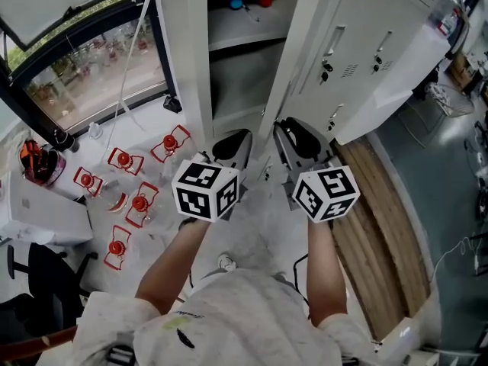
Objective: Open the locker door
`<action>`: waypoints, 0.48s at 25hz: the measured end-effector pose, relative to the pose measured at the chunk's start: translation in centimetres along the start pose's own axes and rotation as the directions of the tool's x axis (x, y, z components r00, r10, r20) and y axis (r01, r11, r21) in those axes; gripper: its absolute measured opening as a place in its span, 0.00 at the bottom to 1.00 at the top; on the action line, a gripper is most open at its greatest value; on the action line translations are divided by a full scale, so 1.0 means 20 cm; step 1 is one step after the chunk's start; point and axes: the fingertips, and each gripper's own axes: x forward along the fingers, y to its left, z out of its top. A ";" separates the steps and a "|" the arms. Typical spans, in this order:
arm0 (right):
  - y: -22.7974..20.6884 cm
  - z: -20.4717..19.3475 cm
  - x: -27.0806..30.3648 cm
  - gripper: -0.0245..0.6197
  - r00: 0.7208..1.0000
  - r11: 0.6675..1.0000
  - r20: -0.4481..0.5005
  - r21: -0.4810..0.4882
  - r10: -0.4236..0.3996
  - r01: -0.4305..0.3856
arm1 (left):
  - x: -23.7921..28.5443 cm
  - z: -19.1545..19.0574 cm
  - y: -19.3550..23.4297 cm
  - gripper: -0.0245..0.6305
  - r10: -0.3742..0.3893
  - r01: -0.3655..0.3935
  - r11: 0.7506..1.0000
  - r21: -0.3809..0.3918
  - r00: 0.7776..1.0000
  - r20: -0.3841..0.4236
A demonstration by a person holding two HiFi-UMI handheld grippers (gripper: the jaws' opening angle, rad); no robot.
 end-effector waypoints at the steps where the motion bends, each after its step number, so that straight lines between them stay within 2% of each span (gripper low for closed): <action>1: -0.01 0.00 -0.02 0.20 1.000 1.000 0.004 0.004 -0.001 0.001 | 0.01 0.00 -0.01 0.04 -0.003 0.003 1.000 0.004 1.000 -0.003; 12: -0.14 -0.01 -0.17 0.20 1.000 1.000 0.018 0.008 0.015 -0.015 | 0.11 -0.04 -0.20 0.04 -0.033 0.034 0.999 0.042 0.999 -0.028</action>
